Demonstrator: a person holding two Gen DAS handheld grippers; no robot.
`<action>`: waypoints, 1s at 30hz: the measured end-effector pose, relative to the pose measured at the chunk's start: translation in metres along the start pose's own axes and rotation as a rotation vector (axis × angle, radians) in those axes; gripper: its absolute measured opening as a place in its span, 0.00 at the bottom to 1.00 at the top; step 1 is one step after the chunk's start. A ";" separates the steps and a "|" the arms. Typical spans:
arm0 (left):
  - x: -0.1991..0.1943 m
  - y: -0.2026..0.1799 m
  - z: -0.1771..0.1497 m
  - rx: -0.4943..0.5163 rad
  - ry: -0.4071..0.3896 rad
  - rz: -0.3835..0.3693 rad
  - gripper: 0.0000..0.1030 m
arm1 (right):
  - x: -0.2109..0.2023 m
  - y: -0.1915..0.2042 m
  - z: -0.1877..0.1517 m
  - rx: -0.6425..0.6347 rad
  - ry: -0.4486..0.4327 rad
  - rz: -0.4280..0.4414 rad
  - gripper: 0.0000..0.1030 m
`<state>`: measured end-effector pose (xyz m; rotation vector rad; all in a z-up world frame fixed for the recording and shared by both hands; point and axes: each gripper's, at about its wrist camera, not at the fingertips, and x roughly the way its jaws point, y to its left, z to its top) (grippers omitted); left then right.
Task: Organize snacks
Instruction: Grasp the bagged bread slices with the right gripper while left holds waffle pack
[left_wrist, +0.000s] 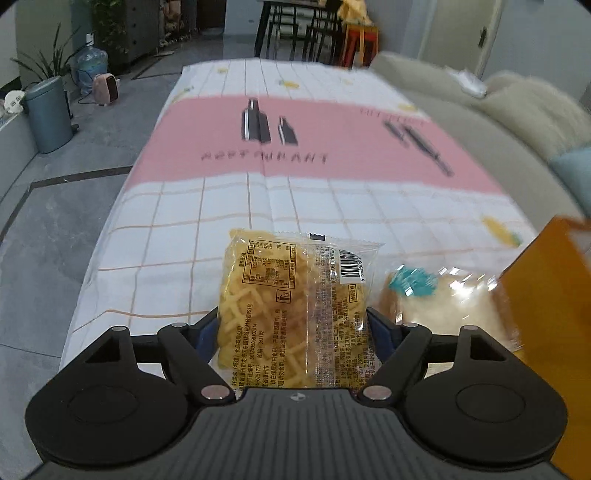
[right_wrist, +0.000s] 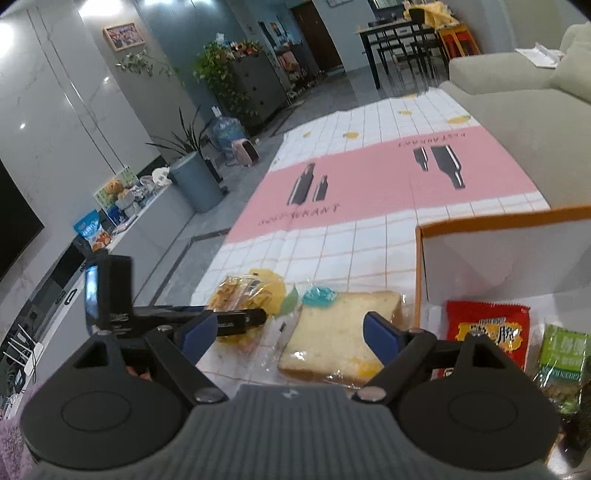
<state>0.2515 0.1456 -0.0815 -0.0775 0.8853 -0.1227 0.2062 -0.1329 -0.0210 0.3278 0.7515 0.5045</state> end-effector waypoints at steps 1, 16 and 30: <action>-0.007 0.002 0.001 -0.015 -0.015 -0.013 0.88 | -0.002 0.002 0.001 -0.006 -0.008 -0.002 0.82; -0.054 0.045 0.009 -0.172 -0.145 -0.093 0.88 | -0.014 0.049 -0.011 -0.272 -0.071 -0.176 0.78; -0.041 0.069 0.011 -0.239 -0.068 -0.174 0.88 | 0.126 0.121 -0.118 -0.940 0.194 -0.474 0.63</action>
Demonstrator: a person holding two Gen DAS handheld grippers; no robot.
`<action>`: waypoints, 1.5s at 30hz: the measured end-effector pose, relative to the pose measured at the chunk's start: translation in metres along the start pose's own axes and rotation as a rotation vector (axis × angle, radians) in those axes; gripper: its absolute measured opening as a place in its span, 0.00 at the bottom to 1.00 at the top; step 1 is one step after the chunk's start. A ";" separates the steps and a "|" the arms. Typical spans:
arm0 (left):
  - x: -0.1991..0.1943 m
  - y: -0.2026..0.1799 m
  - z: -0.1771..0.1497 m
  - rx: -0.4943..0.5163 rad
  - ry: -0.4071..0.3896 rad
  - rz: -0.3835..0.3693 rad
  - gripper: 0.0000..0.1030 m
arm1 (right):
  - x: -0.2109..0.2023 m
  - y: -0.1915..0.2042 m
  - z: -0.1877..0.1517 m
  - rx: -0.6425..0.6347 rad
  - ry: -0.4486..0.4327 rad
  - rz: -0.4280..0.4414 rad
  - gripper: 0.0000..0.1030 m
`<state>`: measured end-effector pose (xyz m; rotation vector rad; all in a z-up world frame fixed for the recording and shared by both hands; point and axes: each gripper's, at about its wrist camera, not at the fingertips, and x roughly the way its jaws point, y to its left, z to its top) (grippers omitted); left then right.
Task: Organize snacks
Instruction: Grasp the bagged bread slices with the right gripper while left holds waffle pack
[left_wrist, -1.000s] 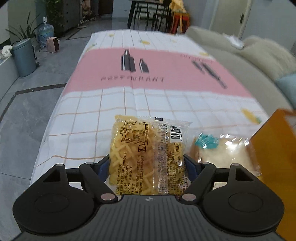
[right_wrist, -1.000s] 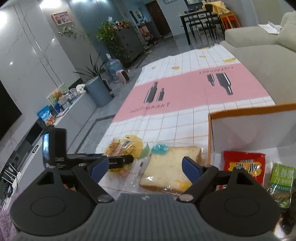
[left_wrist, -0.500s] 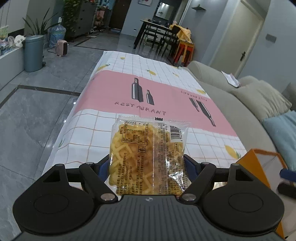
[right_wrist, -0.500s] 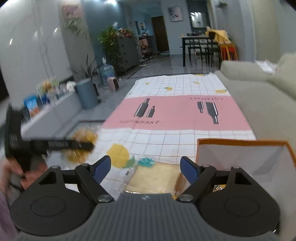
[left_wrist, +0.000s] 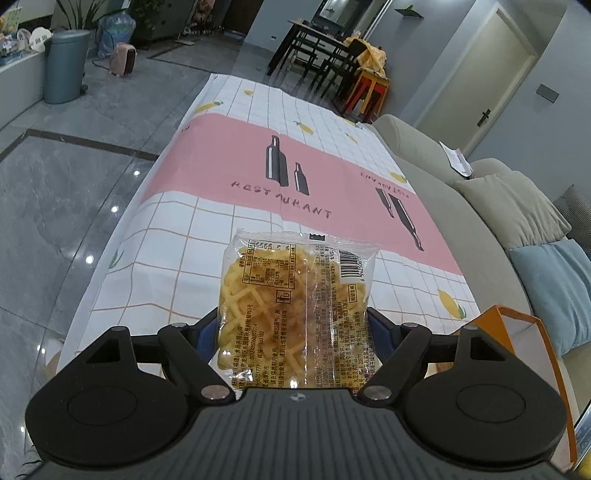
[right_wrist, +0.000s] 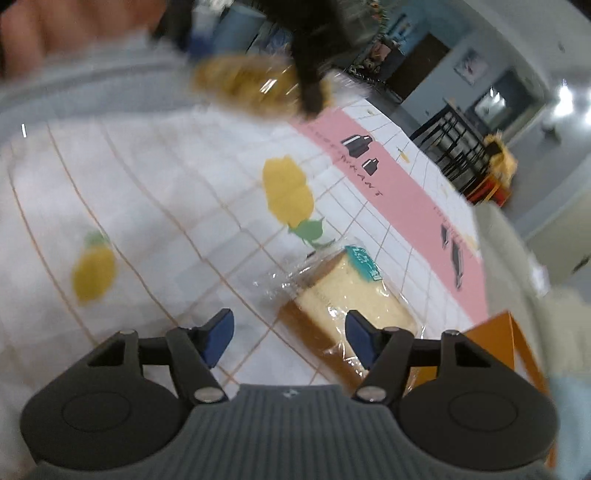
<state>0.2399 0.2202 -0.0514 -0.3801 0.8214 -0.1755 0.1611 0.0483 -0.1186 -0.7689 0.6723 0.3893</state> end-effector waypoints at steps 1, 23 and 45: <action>0.001 0.002 0.000 -0.004 0.006 0.000 0.88 | 0.006 0.004 -0.001 -0.026 0.010 -0.012 0.62; 0.023 0.006 -0.013 0.043 0.197 0.018 0.88 | 0.012 0.047 -0.002 -0.242 -0.084 -0.144 0.14; 0.046 -0.066 -0.053 0.225 0.356 -0.085 0.88 | -0.152 -0.097 -0.031 0.563 -0.282 0.120 0.03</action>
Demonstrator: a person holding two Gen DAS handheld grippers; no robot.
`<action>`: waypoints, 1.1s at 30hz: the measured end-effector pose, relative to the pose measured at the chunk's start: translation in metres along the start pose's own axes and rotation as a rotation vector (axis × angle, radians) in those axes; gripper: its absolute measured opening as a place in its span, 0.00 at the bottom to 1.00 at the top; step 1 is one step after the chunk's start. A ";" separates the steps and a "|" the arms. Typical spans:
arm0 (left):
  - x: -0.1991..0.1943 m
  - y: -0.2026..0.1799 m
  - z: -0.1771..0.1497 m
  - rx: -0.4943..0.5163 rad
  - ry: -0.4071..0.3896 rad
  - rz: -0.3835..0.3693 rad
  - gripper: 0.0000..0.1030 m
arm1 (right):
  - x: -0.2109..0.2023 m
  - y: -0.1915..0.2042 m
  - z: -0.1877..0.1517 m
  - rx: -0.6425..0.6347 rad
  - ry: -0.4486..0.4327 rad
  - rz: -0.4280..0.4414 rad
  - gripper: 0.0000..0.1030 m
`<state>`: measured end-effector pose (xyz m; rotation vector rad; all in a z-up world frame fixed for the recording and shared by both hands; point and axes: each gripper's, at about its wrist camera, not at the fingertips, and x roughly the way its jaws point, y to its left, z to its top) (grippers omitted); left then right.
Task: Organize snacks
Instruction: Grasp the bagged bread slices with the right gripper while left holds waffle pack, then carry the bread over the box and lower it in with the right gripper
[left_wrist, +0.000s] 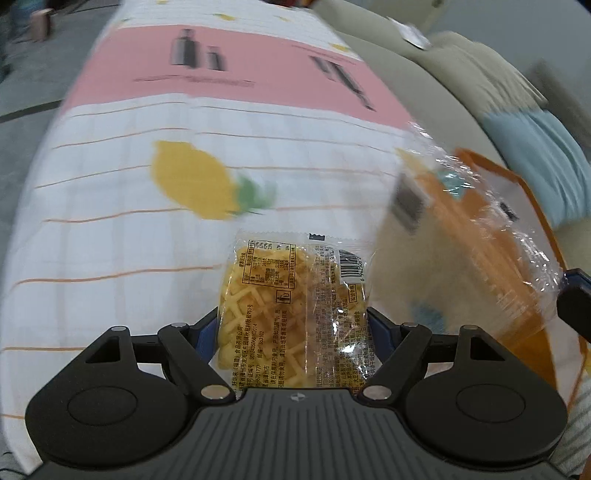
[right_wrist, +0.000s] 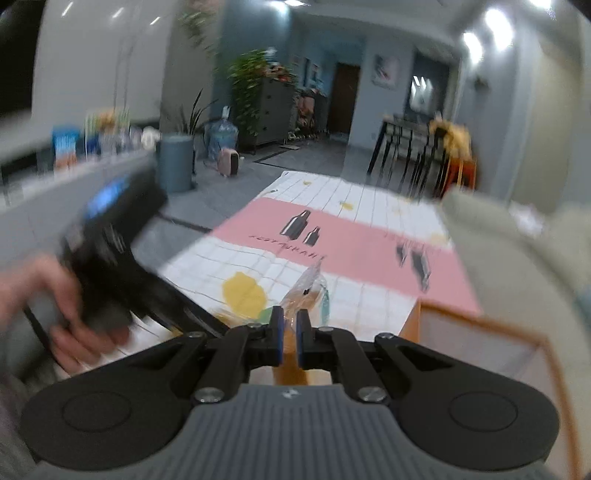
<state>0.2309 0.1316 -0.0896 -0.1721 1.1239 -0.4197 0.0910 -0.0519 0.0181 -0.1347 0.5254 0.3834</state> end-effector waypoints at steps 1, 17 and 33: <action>0.003 -0.006 0.000 0.008 0.011 -0.007 0.88 | -0.007 -0.005 0.000 0.046 0.007 0.015 0.03; 0.021 -0.030 -0.007 -0.007 0.053 0.057 0.88 | -0.021 -0.027 -0.036 0.152 0.084 0.068 0.03; 0.030 -0.035 -0.006 -0.011 0.074 0.067 0.87 | -0.008 -0.027 -0.045 0.099 0.104 0.033 0.38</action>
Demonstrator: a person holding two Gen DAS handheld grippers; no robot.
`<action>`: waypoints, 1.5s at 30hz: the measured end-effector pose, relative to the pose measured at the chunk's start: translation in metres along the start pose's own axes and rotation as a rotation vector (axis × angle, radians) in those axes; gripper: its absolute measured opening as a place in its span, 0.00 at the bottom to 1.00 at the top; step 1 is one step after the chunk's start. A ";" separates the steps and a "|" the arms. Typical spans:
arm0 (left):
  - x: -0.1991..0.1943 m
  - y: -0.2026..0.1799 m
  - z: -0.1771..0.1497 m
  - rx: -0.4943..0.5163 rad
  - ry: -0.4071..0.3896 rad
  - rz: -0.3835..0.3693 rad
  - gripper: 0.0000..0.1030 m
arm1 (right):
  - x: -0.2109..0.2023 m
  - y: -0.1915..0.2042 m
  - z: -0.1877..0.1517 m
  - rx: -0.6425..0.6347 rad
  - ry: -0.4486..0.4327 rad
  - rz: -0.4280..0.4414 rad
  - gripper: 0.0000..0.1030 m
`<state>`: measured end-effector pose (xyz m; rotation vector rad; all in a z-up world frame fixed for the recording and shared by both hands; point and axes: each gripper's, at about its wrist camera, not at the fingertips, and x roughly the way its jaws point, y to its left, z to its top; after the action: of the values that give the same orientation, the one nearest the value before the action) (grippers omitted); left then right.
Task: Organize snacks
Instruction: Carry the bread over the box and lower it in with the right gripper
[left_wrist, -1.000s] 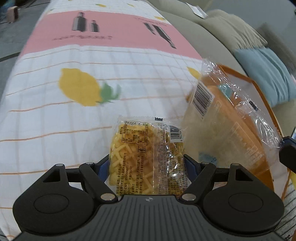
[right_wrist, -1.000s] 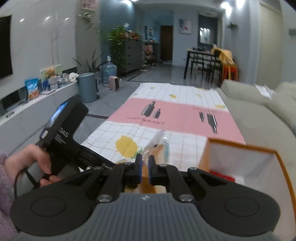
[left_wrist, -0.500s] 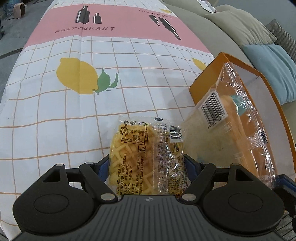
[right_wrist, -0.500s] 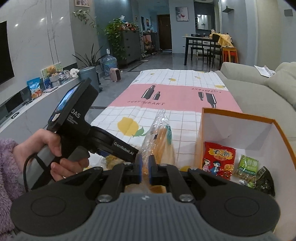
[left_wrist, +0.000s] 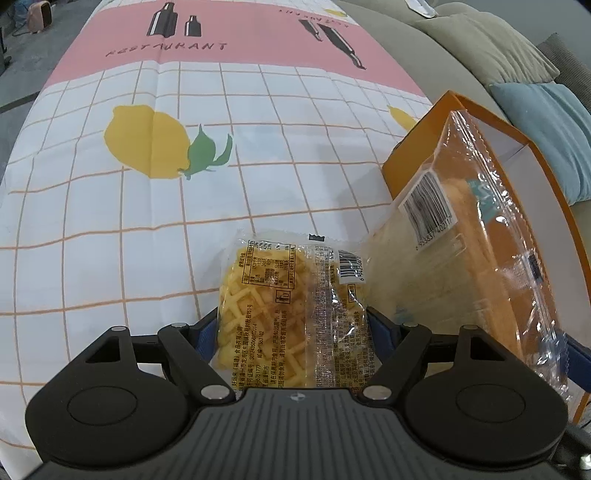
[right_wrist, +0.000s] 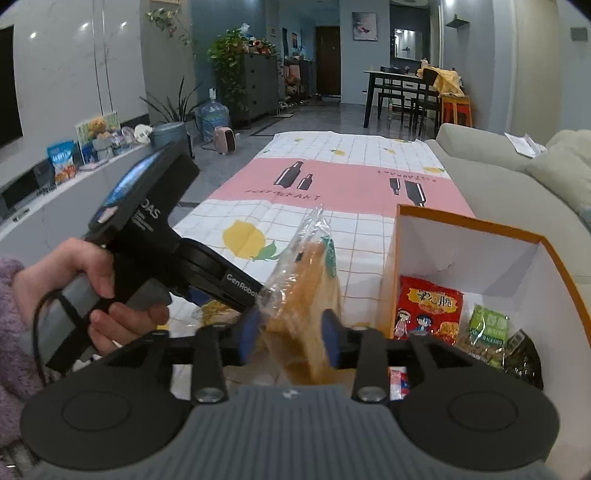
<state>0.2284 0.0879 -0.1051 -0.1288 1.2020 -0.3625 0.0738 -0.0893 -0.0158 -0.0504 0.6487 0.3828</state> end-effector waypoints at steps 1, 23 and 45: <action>0.000 0.000 0.000 -0.002 -0.002 -0.006 0.87 | 0.006 0.003 0.001 -0.020 0.016 -0.011 0.38; -0.010 -0.001 -0.004 0.015 -0.036 -0.015 0.87 | 0.072 0.037 -0.014 -0.251 0.060 -0.292 0.24; -0.117 0.006 -0.001 -0.101 -0.285 -0.050 0.87 | -0.036 -0.042 0.037 0.307 -0.237 0.086 0.21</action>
<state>0.1925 0.1336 -0.0031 -0.2886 0.9365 -0.3157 0.0841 -0.1342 0.0322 0.3127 0.4696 0.3620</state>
